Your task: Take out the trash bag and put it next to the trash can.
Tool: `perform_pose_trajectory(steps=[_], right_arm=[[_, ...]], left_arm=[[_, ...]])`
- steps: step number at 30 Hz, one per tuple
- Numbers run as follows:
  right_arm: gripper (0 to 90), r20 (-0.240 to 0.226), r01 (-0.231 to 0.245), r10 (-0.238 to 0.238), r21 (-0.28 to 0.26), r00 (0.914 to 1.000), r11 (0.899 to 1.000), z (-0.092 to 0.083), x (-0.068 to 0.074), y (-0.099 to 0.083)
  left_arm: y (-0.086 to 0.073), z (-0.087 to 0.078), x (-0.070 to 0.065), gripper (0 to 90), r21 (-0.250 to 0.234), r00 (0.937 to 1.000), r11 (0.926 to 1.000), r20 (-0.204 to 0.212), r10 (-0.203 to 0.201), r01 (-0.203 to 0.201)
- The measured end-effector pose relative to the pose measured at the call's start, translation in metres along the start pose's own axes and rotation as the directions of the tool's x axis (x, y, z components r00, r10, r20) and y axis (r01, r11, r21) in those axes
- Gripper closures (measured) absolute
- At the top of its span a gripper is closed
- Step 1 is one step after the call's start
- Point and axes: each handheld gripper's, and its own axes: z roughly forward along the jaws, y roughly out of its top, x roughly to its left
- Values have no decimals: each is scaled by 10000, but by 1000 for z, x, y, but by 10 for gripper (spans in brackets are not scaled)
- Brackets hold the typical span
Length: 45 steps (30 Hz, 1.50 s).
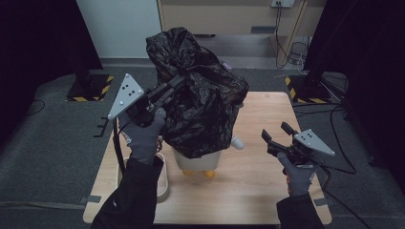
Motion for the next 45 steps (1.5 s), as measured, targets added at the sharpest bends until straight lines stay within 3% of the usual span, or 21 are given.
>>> perform_pose_trajectory(steps=[9, 16, 23, 28, 37, 45], right_arm=[[194, 543, -175, 126, 902, 9984, 9958, -2, -17, -45], [189, 905, -247, 101, 1611, 9958, 9866, -3, -28, -69], [181, 1103, -295, 33, 2368, 9939, 9711, -2, -38, -91], [181, 1212, -421, 91, 2726, 9926, 9612, -2, -43, -100], [180, 1155, -204, -200, 3384, 9931, 9408, 1, -42, -110], [175, 1220, -323, -132, 3633, 9924, 9311, 2, -43, -115]], left_arm=[[11, 1, 3, 882, -333, 10000, 9994, -68, -42, 39], [22, 0, 3, 882, -632, 9998, 9980, -181, 25, -37], [36, -4, 4, 881, -1015, 9991, 9946, -377, 194, -232], [45, -7, 5, 881, -1269, 9986, 9915, -477, 222, -281], [58, -10, 7, 881, -1541, 9975, 9874, -656, 275, -374], [65, -16, 13, 880, -1639, 9955, 9853, -893, 330, -474]])
